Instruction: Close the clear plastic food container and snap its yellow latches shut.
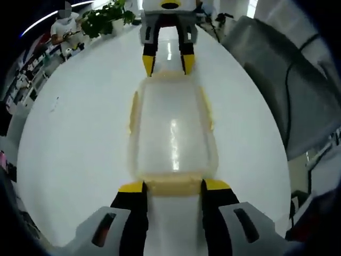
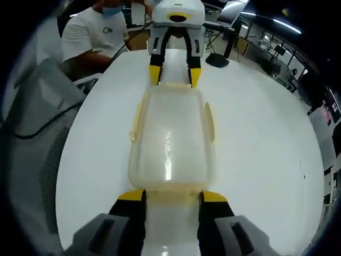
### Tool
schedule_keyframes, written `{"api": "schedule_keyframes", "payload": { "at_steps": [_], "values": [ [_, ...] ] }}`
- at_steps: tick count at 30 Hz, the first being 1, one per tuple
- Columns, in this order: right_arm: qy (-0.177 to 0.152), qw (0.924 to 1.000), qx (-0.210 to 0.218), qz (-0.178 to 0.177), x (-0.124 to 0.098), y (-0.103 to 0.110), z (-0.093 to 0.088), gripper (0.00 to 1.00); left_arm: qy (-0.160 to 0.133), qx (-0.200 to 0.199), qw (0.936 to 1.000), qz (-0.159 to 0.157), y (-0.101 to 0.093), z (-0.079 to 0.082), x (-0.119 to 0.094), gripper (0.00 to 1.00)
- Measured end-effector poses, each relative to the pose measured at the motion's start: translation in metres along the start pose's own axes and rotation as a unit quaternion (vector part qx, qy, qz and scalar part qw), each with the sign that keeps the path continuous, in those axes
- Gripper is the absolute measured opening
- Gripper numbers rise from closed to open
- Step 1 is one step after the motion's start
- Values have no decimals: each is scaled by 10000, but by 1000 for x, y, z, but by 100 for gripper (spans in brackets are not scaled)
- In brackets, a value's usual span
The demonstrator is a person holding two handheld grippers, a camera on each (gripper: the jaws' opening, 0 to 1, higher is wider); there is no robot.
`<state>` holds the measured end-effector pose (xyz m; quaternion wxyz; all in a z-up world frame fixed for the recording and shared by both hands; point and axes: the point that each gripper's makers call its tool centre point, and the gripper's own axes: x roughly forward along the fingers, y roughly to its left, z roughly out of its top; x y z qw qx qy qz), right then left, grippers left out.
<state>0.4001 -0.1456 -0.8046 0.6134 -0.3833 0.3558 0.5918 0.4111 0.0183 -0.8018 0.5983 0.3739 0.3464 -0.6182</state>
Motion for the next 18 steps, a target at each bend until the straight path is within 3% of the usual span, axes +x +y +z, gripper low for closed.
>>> {"api": "schedule_keyframes", "payload": {
  "at_steps": [8, 18],
  "values": [
    [-27, 9999, -49, -90, -4, -1, 0, 34, 43, 3, 10000, 78, 0, 4, 0, 36],
    [-233, 9997, -44, 25, -24, 3, 12, 34, 46, -63, 9999, 134, -6, 18, -23, 36]
  ]
}}
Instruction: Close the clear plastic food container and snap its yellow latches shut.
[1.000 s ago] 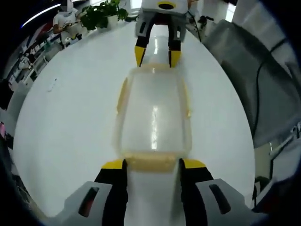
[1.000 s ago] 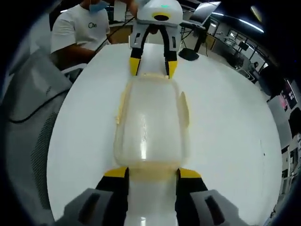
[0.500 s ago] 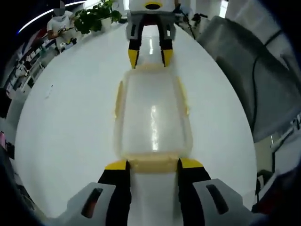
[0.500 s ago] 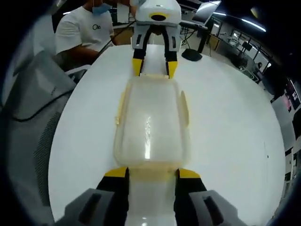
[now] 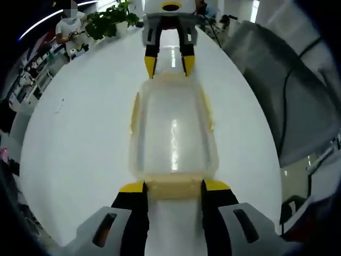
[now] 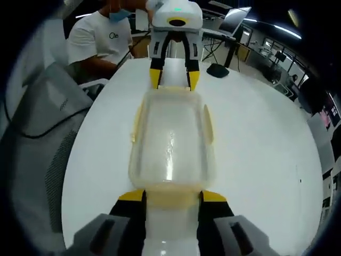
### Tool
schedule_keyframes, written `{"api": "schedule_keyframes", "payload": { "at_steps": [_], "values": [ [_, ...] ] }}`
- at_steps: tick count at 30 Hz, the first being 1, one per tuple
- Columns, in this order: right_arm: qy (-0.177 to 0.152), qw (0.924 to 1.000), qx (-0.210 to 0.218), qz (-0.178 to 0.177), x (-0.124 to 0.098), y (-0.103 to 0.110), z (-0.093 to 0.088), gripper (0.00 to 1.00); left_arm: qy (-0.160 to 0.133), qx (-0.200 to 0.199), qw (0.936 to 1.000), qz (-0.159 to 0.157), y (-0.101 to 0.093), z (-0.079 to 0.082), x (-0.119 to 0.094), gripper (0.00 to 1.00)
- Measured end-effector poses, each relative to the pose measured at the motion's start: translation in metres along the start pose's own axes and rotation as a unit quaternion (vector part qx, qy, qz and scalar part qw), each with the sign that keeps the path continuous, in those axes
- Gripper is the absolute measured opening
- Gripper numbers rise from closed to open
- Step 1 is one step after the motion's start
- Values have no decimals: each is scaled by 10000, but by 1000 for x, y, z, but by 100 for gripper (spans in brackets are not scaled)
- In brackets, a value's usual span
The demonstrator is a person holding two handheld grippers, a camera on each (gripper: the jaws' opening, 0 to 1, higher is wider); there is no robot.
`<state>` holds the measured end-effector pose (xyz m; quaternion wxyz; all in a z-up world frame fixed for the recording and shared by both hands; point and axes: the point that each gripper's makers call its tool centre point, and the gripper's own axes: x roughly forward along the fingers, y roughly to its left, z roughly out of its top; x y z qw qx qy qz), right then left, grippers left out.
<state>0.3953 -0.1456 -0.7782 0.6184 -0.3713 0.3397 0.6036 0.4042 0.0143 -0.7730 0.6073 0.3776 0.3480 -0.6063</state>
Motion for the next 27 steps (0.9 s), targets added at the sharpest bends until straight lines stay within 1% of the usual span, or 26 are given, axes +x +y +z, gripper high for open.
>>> {"api": "schedule_keyframes", "payload": {
  "at_steps": [2, 6, 8, 10, 12, 15, 21, 24, 27],
  "values": [
    [37, 9999, -149, -62, -6, 0, 2, 35, 18, -26, 10000, 0, -1, 5, -4, 36],
    [-5, 10000, -88, -26, -20, 2, 3, 35, 22, -14, 10000, 4, -2, 15, -13, 36],
    [-44, 10000, -52, 18, -29, 3, 3, 35, 11, -25, 10000, -3, -4, 23, -17, 36],
    [-14, 9999, -147, 11, -39, 3, 0, 35, -56, -83, 10000, 4, -5, 33, -21, 36],
    [-61, 9999, -135, 11, -48, 3, -4, 35, -47, -53, 10000, 37, -5, 39, -22, 36],
    [-77, 9999, -98, -23, -59, 4, -11, 35, -119, -70, 9999, 70, -4, 55, -25, 36],
    [-97, 9999, -31, -118, -86, 5, -24, 35, 40, 85, 9999, 55, 0, 89, -28, 36],
    [-99, 9998, -2, -151, -101, 6, -34, 35, 48, 140, 9999, 75, 0, 105, -26, 36],
    [-46, 9999, 10, -133, -115, 9, -49, 35, 35, 174, 9998, 75, -3, 124, -20, 36]
  ]
}}
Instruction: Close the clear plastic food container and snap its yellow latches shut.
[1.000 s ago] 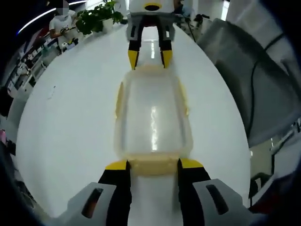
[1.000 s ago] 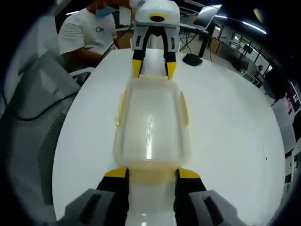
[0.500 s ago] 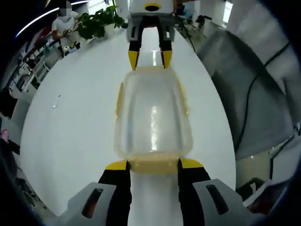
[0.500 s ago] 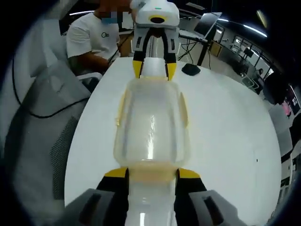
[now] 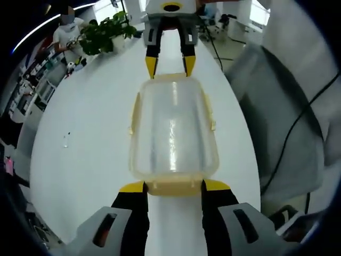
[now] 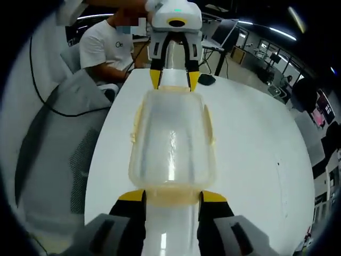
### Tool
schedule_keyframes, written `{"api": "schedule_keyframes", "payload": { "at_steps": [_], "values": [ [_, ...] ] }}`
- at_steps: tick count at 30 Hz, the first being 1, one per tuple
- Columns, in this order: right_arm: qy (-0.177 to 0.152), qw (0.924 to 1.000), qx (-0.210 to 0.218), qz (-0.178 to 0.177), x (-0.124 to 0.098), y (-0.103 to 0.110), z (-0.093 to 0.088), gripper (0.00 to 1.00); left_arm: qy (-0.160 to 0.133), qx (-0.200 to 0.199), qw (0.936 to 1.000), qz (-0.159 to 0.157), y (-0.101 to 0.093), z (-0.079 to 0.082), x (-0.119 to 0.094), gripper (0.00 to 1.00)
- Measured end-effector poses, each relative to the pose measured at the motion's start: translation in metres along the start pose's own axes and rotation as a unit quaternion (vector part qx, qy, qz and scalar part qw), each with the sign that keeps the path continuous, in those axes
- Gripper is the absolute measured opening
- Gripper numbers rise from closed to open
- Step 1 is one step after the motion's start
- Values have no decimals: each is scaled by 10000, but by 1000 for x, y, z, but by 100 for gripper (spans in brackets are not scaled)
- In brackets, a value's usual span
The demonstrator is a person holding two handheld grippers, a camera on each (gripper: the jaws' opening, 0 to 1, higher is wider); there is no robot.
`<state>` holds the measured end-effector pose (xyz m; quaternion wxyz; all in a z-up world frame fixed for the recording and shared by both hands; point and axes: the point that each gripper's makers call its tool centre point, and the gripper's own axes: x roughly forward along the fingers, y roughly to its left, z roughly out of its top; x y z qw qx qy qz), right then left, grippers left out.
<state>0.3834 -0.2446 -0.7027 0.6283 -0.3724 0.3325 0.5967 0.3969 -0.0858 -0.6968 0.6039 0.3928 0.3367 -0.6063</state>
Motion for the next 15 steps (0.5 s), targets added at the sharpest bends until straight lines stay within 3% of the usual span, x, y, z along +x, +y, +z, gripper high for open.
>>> {"api": "schedule_keyframes", "payload": {
  "at_steps": [15],
  "values": [
    [224, 9996, 128, -136, -32, 7, -66, 35, -5, 253, 9997, 63, 0, 59, 42, 36]
  ]
}}
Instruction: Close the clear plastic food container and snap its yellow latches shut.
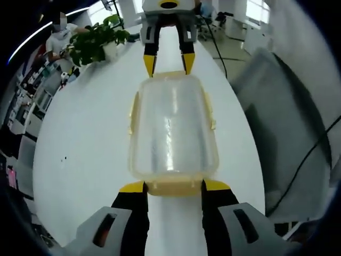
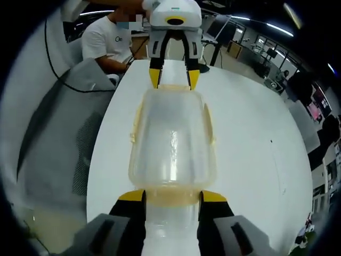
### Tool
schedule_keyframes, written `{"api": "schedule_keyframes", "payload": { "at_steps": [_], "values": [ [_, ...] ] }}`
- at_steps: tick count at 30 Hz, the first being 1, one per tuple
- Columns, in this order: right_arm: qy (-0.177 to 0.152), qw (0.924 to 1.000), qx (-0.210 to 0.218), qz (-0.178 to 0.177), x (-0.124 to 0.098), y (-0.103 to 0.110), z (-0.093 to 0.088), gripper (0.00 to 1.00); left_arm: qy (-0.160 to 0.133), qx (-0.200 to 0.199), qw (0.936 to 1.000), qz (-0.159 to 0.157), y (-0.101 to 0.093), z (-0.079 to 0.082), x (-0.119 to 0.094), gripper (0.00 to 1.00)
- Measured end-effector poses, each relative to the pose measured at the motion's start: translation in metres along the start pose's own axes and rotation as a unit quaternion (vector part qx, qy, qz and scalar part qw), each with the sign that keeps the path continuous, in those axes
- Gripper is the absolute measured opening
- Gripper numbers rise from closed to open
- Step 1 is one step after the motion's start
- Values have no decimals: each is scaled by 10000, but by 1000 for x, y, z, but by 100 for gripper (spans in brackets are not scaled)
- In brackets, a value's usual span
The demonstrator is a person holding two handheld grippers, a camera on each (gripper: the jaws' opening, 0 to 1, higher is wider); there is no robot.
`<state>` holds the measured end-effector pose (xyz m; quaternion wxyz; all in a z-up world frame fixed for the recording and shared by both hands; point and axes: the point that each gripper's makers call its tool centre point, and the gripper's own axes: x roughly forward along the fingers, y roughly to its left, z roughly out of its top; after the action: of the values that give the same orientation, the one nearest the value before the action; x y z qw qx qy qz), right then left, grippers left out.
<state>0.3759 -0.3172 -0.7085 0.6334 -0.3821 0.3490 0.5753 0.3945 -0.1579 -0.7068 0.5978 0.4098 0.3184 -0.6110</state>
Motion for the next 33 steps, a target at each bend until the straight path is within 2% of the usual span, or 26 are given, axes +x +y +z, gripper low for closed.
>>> {"api": "schedule_keyframes", "payload": {
  "at_steps": [7, 17, 22, 33],
  "values": [
    [112, 9999, 29, -14, -5, 2, -24, 35, -14, 17, 10000, 6, 0, 18, 18, 36],
    [345, 9993, 60, 143, -8, 8, -61, 35, 37, -25, 9999, -138, -5, 40, 47, 36],
    [385, 9991, 94, 143, -8, 7, -69, 35, 48, -22, 9999, -137, -3, 43, 53, 36],
    [459, 9988, 85, 116, -6, 3, -74, 35, 170, -33, 9997, -150, 2, 43, 60, 37]
  ]
}}
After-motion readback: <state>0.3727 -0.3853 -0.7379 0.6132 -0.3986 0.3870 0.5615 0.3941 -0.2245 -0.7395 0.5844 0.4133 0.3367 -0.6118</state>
